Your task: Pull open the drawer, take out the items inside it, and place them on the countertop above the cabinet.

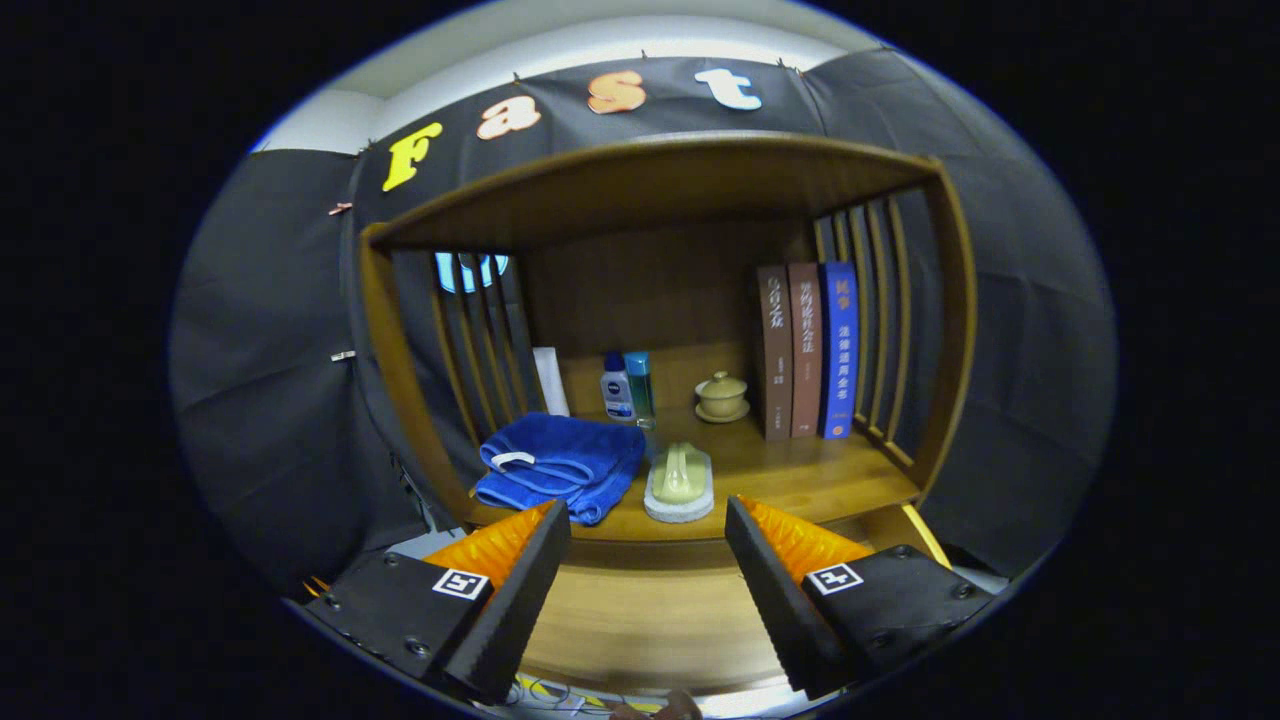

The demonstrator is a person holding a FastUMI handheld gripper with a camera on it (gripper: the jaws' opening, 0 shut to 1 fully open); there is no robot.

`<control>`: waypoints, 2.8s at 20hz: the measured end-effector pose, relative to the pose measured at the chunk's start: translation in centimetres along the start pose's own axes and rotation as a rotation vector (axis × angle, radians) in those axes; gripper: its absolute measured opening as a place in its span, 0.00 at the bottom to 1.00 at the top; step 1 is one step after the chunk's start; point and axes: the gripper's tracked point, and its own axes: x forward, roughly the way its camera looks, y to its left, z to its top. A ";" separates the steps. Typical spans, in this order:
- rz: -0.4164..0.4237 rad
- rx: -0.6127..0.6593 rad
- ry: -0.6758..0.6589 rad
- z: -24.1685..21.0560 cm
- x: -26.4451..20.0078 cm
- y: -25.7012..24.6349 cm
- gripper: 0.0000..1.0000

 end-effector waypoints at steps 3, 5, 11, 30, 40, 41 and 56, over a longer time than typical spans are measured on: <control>-0.007 -0.019 -0.084 -1.3 -4.9 0.5 0.99; -0.007 -0.028 -0.120 -3.1 -7.3 1.0 0.99; -0.004 -0.034 -0.102 -11.5 -9.9 0.9 0.99; -0.124 -0.032 0.091 -21.7 -4.7 -3.1 0.98; -0.118 -0.003 0.073 -19.4 3.5 -3.6 0.99; -0.118 0.009 0.062 -19.1 4.1 -3.5 0.99; -0.118 -0.002 0.059 -17.3 13.6 -4.4 1.00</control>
